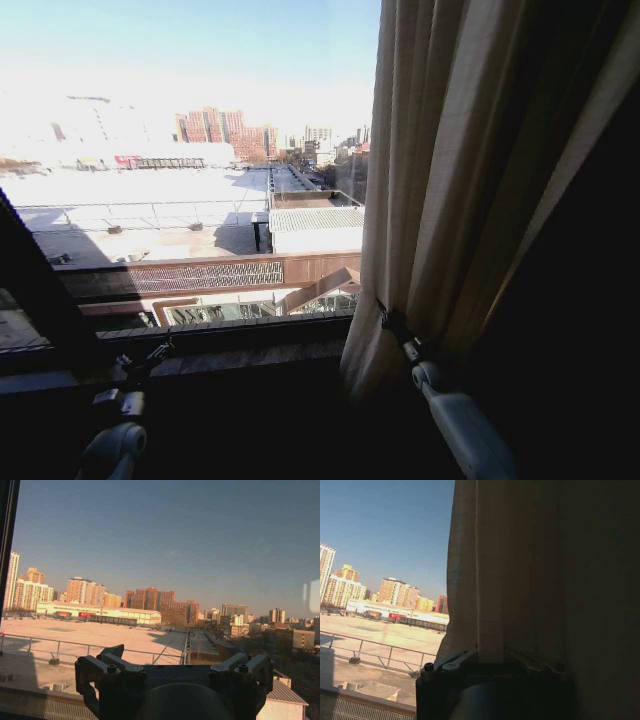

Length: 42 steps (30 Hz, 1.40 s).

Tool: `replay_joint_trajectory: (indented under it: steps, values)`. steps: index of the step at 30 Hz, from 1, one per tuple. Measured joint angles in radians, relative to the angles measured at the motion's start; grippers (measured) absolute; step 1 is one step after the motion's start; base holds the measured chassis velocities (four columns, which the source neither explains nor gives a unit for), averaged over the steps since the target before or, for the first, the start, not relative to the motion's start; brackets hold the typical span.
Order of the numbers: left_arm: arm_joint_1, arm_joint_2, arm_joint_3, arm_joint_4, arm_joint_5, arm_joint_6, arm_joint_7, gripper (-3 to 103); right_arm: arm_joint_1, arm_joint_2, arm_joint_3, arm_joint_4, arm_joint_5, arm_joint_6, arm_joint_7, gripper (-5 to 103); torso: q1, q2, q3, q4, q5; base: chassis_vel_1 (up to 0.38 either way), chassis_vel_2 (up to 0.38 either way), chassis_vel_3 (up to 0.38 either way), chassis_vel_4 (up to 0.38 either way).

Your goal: Open the curtains by pulling them apart, changing their state from closed to fully open.

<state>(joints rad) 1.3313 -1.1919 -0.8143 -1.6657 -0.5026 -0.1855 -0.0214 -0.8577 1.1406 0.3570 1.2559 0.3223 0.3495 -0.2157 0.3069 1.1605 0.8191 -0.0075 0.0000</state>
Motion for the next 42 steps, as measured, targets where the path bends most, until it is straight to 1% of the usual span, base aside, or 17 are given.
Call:
replay_joint_trajectory:
  steps: [3, 11, 14, 15, 18, 19, 21, 22, 24, 25, 26, 30, 32, 35, 36, 40, 42]
  values:
    - [0.000, 0.000, 0.000, 0.000, 0.000, 0.000, 0.000, 100, 0.002, 0.008, -0.003, -0.007, 0.001, 0.033, -0.006, 0, 0.000, 0.000, 0.000, -0.0001, 0.0000, -0.372, -0.310, 0.379, 0.310]
    - [0.000, 0.000, 0.000, 0.000, 0.000, 0.000, 0.001, 100, -0.005, 0.011, 0.001, -0.007, -0.043, 0.041, -0.009, 0, 0.000, 0.000, 0.000, -0.0007, 0.0005, -0.219, -0.198, 0.214, 0.196]
    - [0.000, 0.000, 0.000, 0.000, 0.000, 0.000, 0.001, 100, -0.009, 0.009, 0.001, -0.003, -0.049, 0.040, -0.005, 0, 0.000, 0.000, 0.000, -0.0003, 0.0005, 0.000, 0.000, 0.000, 0.000]
    - [0.000, 0.000, 0.000, 0.000, 0.000, 0.000, 0.001, 100, -0.010, 0.007, 0.001, -0.002, -0.059, 0.037, -0.003, 0, 0.000, 0.000, 0.000, 0.0005, -0.0009, 0.000, 0.000, 0.000, 0.000]
    - [0.000, 0.000, 0.000, 0.000, 0.000, 0.000, 0.000, 100, -0.009, 0.004, 0.002, -0.003, -0.074, 0.024, 0.008, 0, 0.000, 0.000, 0.000, 0.0009, -0.0012, 0.038, 0.055, -0.045, -0.035]
    - [0.000, 0.000, -0.001, 0.000, 0.000, 0.000, -0.001, 100, -0.003, 0.001, 0.003, -0.011, -0.084, 0.009, 0.028, 0, 0.000, 0.000, 0.000, 0.0011, -0.0001, 0.057, 0.058, -0.044, -0.059]
    - [0.000, 0.000, -0.001, 0.000, 0.000, 0.000, -0.001, 100, 0.024, -0.009, 0.013, -0.050, -0.099, -0.022, 0.078, 0, 0.000, 0.000, 0.000, 0.0006, 0.0000, 0.029, 0.025, -0.018, -0.029]
    - [0.000, 0.000, -0.001, 0.000, 0.000, 0.000, -0.001, 100, 0.024, -0.009, 0.013, -0.050, -0.099, -0.022, 0.078, 0, 0.000, 0.000, 0.000, 0.0006, 0.0000, 0.000, 0.000, 0.000, 0.000]
    - [0.000, 0.000, -0.001, 0.000, 0.000, 0.000, -0.001, 100, 0.062, -0.022, 0.027, -0.107, -0.105, -0.034, 0.117, 0, 0.000, 0.000, 0.000, 0.0002, -0.0003, 0.000, 0.000, 0.000, 0.000]
    - [0.000, 0.000, -0.001, 0.000, 0.000, 0.000, -0.001, 100, 0.100, -0.043, 0.044, -0.168, -0.100, -0.040, 0.136, 0, 0.000, 0.000, 0.000, 0.0000, 0.0005, 0.000, 0.000, 0.000, 0.000]
    - [0.000, 0.000, -0.001, 0.000, 0.000, 0.000, -0.001, 100, 0.100, -0.043, 0.044, -0.168, -0.100, -0.040, 0.136, 0, 0.000, 0.000, 0.000, 0.0000, 0.0005, 0.000, 0.000, 0.000, 0.000]
    - [0.000, 0.000, 0.000, 0.000, 0.000, 0.000, 0.000, 100, 0.141, -0.101, 0.079, -0.242, -0.060, -0.065, 0.157, 0, 0.000, 0.000, 0.000, -0.0003, 0.0002, 0.000, 0.000, 0.000, 0.000]
    - [0.000, 0.000, 0.000, 0.000, 0.000, 0.000, 0.000, 100, 0.142, -0.112, 0.088, -0.243, -0.056, -0.073, 0.166, 0, 0.000, 0.000, 0.000, -0.0004, 0.0002, 0.000, 0.000, 0.000, 0.000]
    - [0.000, 0.000, 0.000, 0.000, 0.000, 0.000, 0.000, 100, 0.131, -0.135, 0.111, -0.228, -0.057, -0.099, 0.216, 0, 0.000, 0.000, 0.000, -0.0003, 0.0002, 0.000, 0.000, 0.000, 0.000]
    - [0.000, 0.000, 0.000, 0.000, 0.000, 0.000, 0.000, 100, 0.131, -0.135, 0.111, -0.228, -0.057, -0.099, 0.216, 0, 0.000, 0.000, 0.000, -0.0003, 0.0002, 0.000, 0.000, 0.000, 0.000]
    - [0.000, 0.000, 0.000, 0.000, 0.000, 0.000, 0.000, 100, 0.098, -0.147, 0.132, -0.198, -0.093, -0.115, 0.272, 0, 0.000, 0.000, 0.000, -0.0002, 0.0005, 0.000, 0.000, 0.000, 0.000]
    - [0.000, 0.000, 0.000, 0.000, 0.000, 0.000, 0.000, 100, 0.091, -0.147, 0.136, -0.192, -0.101, -0.117, 0.279, 0, 0.000, 0.000, 0.000, -0.0002, 0.0005, 0.000, 0.000, 0.000, 0.000]
